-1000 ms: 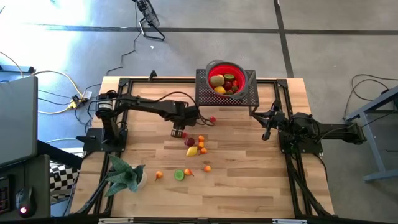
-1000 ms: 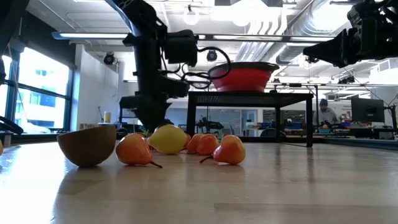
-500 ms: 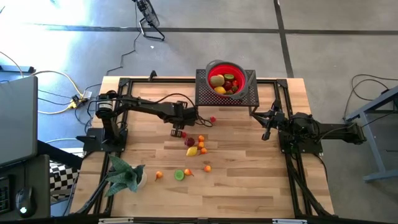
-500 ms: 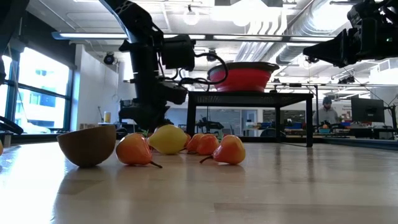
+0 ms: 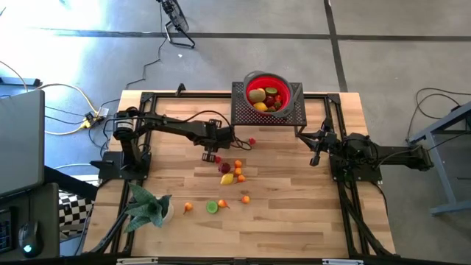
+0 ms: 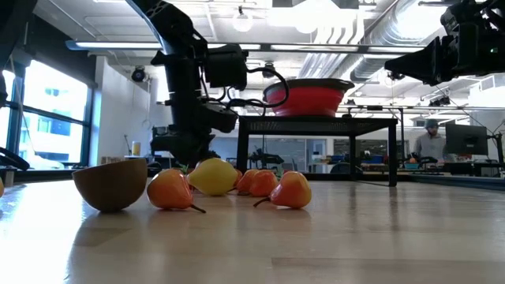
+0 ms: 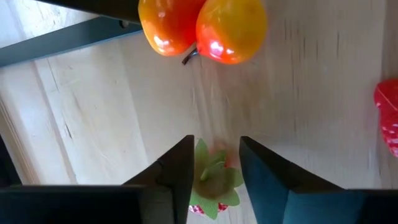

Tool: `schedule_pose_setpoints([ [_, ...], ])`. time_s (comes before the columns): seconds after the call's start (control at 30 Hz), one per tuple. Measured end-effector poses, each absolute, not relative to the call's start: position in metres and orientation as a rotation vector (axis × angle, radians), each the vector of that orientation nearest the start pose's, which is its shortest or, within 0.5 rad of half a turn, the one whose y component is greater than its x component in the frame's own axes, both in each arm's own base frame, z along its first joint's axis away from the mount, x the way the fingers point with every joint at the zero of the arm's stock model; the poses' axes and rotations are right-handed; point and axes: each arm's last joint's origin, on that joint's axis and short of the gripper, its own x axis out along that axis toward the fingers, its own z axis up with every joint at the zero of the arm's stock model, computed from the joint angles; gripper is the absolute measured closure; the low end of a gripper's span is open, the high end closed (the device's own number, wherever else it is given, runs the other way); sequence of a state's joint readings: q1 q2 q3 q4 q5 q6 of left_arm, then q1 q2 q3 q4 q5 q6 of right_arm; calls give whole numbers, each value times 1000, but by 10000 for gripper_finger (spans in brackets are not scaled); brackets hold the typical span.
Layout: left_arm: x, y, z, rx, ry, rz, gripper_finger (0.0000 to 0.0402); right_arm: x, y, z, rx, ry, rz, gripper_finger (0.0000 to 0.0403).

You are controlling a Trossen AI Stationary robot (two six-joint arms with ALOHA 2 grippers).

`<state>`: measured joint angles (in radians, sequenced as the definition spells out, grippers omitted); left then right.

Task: Pick & Place Fruit
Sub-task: Put the strawberry into the strainer on the shelf

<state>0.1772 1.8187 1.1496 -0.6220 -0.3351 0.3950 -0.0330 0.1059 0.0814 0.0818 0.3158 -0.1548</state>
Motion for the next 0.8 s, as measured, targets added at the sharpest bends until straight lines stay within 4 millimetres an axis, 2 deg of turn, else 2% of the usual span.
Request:
schedule_pose_setpoints([
  [0.47,333,69,163,430,1372,171,392,99,-12,191,-145,-30,-353,377],
  [0.8,334,69,164,427,1369,165,398,99,-12,191,-145,-30,-352,377],
])
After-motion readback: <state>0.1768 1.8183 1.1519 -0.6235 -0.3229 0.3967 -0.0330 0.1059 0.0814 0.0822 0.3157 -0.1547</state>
